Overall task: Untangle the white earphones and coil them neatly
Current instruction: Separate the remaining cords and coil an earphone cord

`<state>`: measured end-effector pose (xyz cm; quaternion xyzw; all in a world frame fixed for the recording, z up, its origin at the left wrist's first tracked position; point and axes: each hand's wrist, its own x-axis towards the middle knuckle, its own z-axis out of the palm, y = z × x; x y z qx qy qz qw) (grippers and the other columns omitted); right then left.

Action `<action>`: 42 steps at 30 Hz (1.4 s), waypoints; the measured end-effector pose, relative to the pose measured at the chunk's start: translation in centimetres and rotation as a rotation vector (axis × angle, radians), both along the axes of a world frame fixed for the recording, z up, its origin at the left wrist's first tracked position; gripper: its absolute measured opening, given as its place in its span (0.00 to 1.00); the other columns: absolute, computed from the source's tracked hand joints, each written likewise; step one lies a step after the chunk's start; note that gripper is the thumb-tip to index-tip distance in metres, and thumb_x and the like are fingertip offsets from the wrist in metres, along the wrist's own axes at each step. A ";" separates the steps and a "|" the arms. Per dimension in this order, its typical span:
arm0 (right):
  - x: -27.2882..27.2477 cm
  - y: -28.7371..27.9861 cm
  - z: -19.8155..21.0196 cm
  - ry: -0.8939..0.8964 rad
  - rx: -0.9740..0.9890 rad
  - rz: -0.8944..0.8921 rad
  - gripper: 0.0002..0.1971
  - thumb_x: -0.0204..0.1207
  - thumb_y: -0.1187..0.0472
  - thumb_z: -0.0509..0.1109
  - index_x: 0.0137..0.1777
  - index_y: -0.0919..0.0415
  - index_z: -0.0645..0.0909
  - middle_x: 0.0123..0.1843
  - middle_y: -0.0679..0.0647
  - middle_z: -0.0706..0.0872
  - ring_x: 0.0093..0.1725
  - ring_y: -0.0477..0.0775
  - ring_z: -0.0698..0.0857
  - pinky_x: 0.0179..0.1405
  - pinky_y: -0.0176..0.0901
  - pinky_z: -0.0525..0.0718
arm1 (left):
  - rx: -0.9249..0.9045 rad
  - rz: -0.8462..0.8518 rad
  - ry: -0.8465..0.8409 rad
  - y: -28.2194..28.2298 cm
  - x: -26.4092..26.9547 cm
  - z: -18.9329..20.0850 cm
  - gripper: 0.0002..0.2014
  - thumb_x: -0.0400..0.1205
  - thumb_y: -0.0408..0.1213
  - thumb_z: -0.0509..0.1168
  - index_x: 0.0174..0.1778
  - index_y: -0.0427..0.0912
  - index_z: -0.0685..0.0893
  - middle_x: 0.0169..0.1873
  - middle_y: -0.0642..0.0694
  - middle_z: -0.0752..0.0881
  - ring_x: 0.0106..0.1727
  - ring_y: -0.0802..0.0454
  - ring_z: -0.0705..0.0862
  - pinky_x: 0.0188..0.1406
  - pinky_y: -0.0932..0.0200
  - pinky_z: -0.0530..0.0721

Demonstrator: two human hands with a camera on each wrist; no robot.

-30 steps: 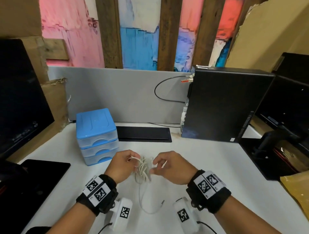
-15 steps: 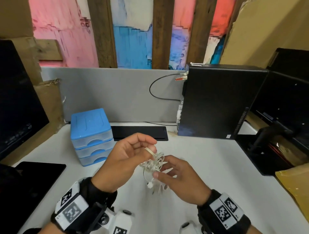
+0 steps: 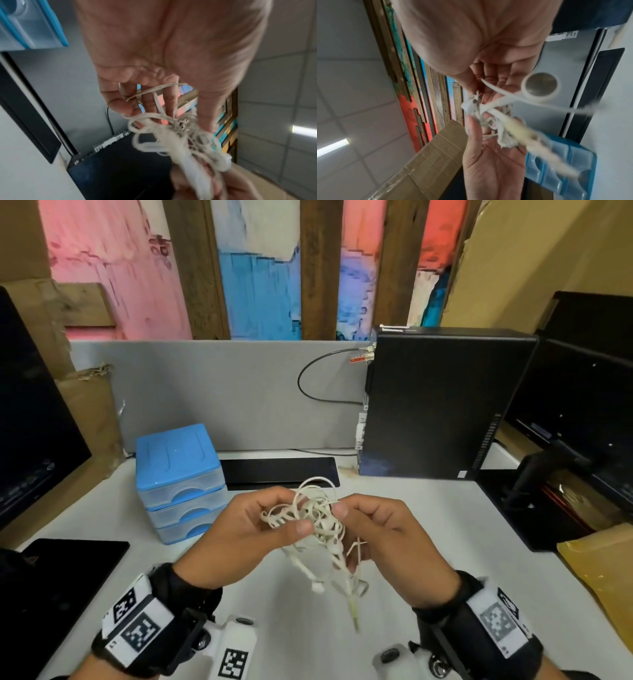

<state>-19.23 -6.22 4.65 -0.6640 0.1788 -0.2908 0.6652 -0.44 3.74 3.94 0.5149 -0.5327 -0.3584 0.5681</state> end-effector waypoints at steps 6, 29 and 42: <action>0.1 -0.2 -0.3 -0.026 -0.118 -0.290 0.01 0.75 0.67 0.77 0.43 0.62 0.91 0.32 0.60 0.86 0.25 0.51 0.78 0.25 0.39 0.77 | 0.050 0.060 -0.076 -0.1 -0.3 0.3 0.05 0.74 0.42 0.73 0.38 0.46 0.93 0.41 0.41 0.93 0.41 0.52 0.89 0.44 0.64 0.84; 0.2 3.4 -0.4 -0.092 -0.829 -0.547 0.10 0.75 0.53 0.77 0.35 0.56 0.86 0.33 0.45 0.81 0.38 0.48 0.81 0.38 0.42 0.78 | 0.026 0.191 -0.081 -0.1 -0.7 0.2 0.23 0.77 0.60 0.71 0.33 0.41 0.87 0.34 0.29 0.87 0.33 0.35 0.81 0.39 0.41 0.81; 0.3 1.9 -0.6 0.088 -0.331 -0.219 0.05 0.73 0.65 0.80 0.36 0.59 0.91 0.34 0.51 0.91 0.34 0.54 0.87 0.37 0.42 0.85 | 0.066 0.145 0.006 -0.2 -0.1 0.1 0.16 0.73 0.39 0.80 0.30 0.43 0.78 0.32 0.39 0.85 0.32 0.49 0.83 0.29 0.58 0.81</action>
